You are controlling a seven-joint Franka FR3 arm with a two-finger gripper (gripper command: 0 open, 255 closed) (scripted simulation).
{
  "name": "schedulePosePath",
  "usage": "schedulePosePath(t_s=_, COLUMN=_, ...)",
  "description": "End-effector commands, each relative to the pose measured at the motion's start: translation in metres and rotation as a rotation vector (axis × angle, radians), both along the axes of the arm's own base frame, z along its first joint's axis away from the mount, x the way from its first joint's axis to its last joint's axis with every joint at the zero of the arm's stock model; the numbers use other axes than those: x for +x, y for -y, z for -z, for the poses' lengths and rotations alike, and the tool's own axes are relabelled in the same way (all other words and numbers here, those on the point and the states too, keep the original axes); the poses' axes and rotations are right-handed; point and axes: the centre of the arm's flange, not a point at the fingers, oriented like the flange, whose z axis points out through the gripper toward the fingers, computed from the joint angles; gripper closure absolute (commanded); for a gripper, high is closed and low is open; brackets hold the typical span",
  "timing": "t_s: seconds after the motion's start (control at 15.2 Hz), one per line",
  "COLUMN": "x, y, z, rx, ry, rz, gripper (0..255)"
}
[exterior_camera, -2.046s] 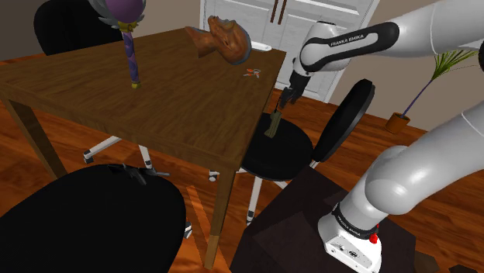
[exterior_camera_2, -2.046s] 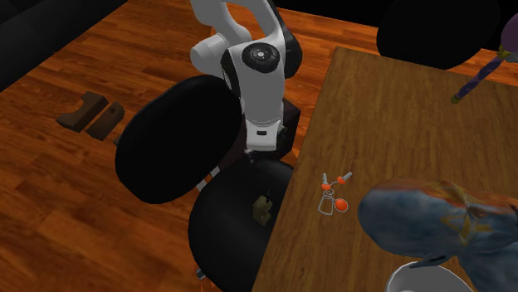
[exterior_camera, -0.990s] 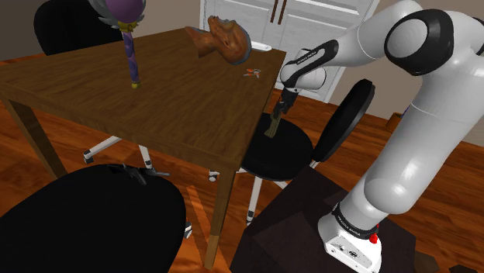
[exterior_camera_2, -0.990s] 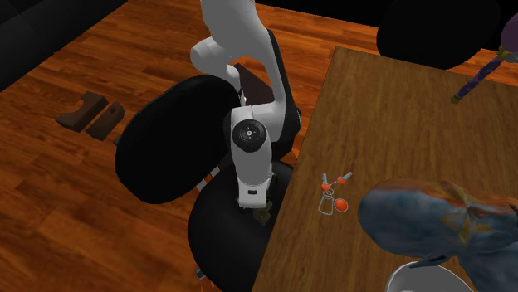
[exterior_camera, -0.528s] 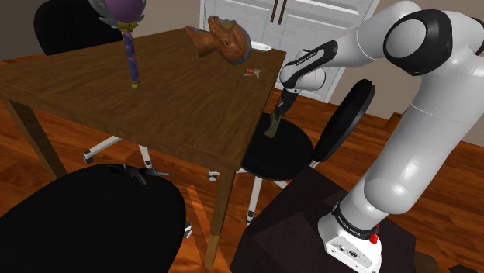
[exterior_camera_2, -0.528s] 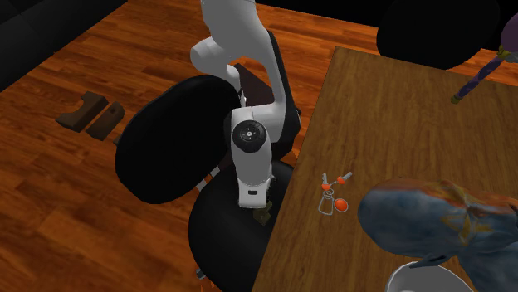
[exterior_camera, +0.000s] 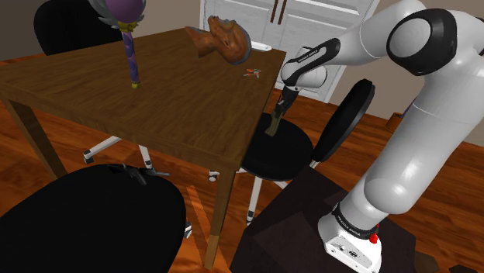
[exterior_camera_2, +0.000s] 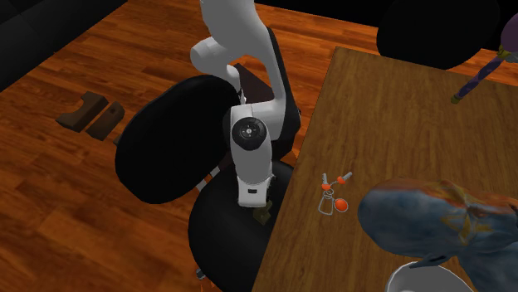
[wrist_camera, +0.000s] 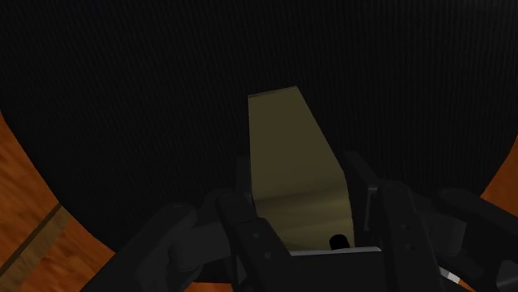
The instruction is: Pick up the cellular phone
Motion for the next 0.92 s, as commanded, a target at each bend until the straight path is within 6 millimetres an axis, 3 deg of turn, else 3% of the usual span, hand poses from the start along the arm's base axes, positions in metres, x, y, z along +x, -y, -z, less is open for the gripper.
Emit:
schedulePosePath(t_s=0.0, x=0.0, y=-0.001, z=-0.01, rx=0.0, ry=0.0, rz=0.0, gripper=255)
schedulePosePath(t_s=0.73, x=0.0, y=-0.001, z=-0.068, rx=0.0, ry=0.0, rz=0.0, gripper=255)
schedulePosePath(t_s=0.86, x=-0.001, y=-0.001, z=-0.069, rx=0.0, ry=0.0, rz=0.0, gripper=255)
